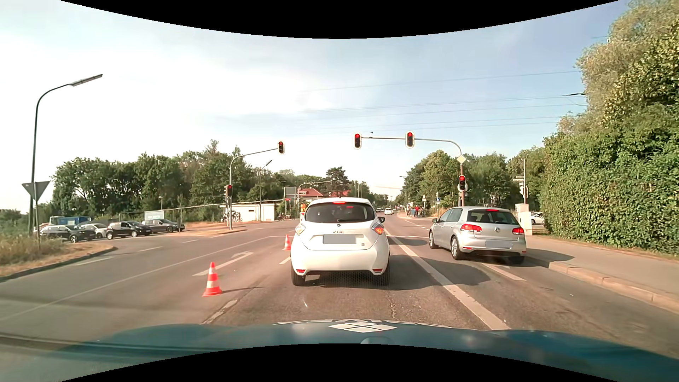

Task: Follow the waypoints while adhering to traffic rules and regulations

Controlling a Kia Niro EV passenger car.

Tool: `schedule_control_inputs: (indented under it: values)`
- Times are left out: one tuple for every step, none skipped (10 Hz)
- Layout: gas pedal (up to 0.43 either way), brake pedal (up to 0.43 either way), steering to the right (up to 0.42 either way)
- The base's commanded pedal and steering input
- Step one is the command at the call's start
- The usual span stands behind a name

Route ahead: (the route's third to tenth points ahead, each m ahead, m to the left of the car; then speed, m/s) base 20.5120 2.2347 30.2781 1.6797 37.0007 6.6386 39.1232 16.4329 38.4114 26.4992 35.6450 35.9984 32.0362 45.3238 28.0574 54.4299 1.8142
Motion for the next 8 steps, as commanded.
schedule_control_inputs:
  values:
    - [0.000, 0.134, 0.005]
    - [0.000, 0.128, 0.005]
    - [0.000, 0.098, 0.006]
    - [0.000, 0.073, 0.007]
    - [0.000, 0.018, 0.006]
    - [0.000, 0.049, 0.006]
    - [0.000, 0.073, 0.006]
    - [0.000, 0.079, 0.005]
